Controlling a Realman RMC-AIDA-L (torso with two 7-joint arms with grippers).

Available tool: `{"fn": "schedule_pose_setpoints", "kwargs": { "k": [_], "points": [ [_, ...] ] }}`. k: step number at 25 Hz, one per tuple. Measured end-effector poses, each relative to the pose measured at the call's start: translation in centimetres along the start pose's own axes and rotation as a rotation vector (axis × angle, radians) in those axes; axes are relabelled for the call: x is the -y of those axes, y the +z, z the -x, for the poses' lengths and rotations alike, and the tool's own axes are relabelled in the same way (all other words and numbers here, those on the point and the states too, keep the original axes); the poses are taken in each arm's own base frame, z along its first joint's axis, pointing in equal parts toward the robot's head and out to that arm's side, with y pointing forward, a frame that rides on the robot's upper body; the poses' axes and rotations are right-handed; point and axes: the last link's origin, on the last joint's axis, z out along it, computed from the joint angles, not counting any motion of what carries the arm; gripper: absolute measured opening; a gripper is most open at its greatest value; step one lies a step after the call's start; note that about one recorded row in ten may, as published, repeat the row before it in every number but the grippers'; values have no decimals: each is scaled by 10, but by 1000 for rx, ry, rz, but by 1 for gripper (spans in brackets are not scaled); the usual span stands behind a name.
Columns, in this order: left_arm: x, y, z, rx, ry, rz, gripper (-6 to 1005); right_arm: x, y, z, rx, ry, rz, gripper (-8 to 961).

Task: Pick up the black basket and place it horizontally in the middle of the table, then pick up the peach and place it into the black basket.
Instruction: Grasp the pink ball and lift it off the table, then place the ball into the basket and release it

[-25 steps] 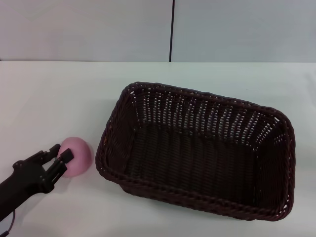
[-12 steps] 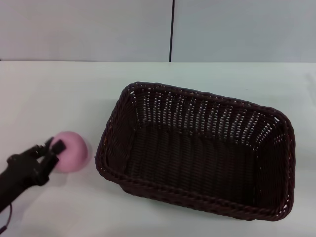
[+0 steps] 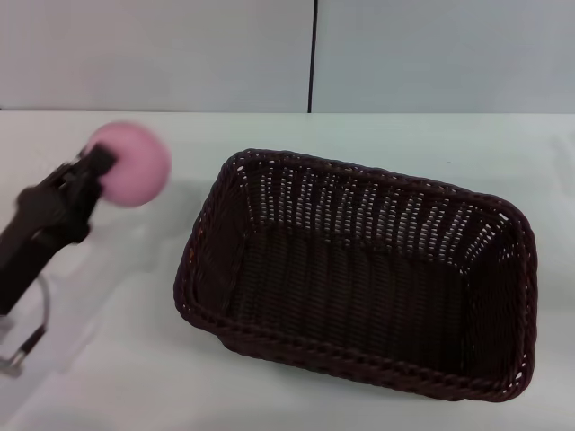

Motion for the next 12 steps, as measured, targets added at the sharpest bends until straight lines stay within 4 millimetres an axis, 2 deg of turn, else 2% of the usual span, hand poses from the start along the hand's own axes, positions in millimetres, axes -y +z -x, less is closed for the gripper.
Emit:
{"fn": "schedule_pose_setpoints", "kwargs": {
  "k": [1,3,4,5,6,7,8,9,12],
  "points": [
    [-7,15,-1,-12,-16,60,123,-1,0,-1,-2,-2,0,332],
    [-7,15,-1,-12,-16,60,108,-2,0,-4,-3,-3,-1,332],
    [-15,34,0,-8,-32,131,100,-3,0,-5,-4,-2,-1,332],
    [-30,65,8,61,-41,258,92,-4,0,-5,-5,0,-1,332],
    [-30,65,8,61,-41,258,84,-4,0,-6,-5,2,-2,331],
    [-38,79,12,110,-34,324,75,-4,0,-6,-6,4,-2,331],
    [-38,79,12,110,-34,324,67,-4,0,-7,-7,6,-2,331],
    [-44,93,19,182,-17,383,59,-4,0,-7,-9,8,-4,331],
    [-46,100,26,247,2,398,52,-4,0,-9,-16,12,-12,331]
  ]
}}
